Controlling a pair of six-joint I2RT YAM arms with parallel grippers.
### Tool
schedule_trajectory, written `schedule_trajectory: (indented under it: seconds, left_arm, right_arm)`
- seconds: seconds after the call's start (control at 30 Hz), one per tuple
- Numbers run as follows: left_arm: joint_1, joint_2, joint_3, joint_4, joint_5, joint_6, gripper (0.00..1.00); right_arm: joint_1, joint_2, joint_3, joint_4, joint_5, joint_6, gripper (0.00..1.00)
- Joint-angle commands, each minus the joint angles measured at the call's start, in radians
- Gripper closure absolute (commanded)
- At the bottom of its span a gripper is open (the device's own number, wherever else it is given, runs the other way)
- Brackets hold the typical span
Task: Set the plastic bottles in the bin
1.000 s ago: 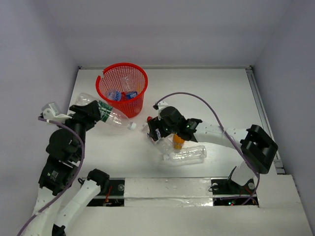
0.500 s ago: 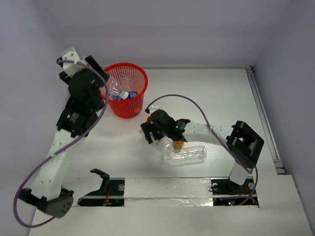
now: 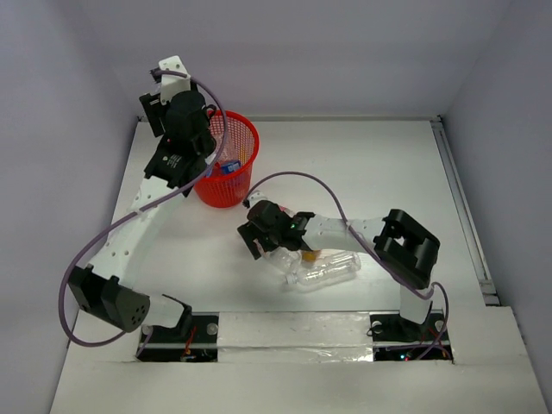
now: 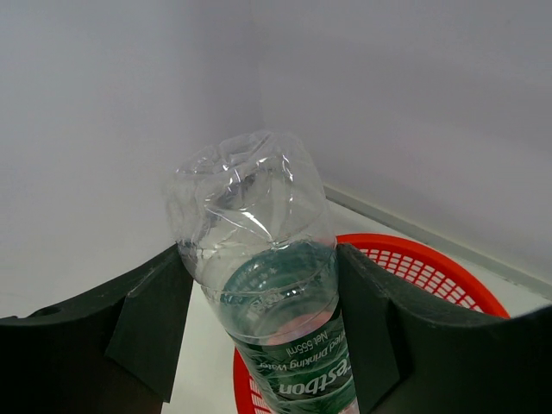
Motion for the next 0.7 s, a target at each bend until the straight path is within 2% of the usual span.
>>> schedule_trajectory:
  seconds: [0.0,0.07,0.1,0.2,0.23,0.33,0.43,0.57,0.67]
  left_arm:
    - [0.005,0.012,-0.041,0.18,-0.055,0.111,0.54]
    - [0.005,0.033,-0.073,0.209,-0.053,0.125,0.53]
    - [0.005,0.04,-0.083,0.223,-0.052,0.145,0.53]
    - [0.005,0.052,-0.133,0.292,-0.046,0.162,0.51]
    - [0.005,0.052,-0.165,0.306,-0.044,0.163,0.5]
    - [0.005,0.052,-0.211,0.345,-0.04,0.168,0.37]
    - [-0.006,0.052,-0.198,0.32,-0.035,0.157,0.25]
    - [-0.015,0.017,-0.173,0.271,0.005,0.105,0.16]
    - [-0.025,-0.017,-0.152,0.22,0.048,0.067,0.14]
  right_arm:
    - [0.013,-0.003,0.045,0.002,0.029,-0.007,0.14]
    - [0.013,-0.009,0.04,0.008,0.036,-0.004,0.18]
    - [0.013,-0.015,0.036,0.025,0.041,0.0,0.27]
    - [0.013,-0.049,0.013,0.063,0.05,0.009,0.33]
    - [0.013,-0.069,0.008,0.071,0.053,0.013,0.34]
    - [0.013,-0.116,-0.018,0.111,0.055,0.024,0.35]
    - [0.013,-0.161,-0.039,0.146,0.049,0.036,0.36]
    - [0.013,-0.234,-0.056,0.189,0.039,0.052,0.36]
    - [0.013,-0.294,-0.07,0.226,0.03,0.07,0.36]
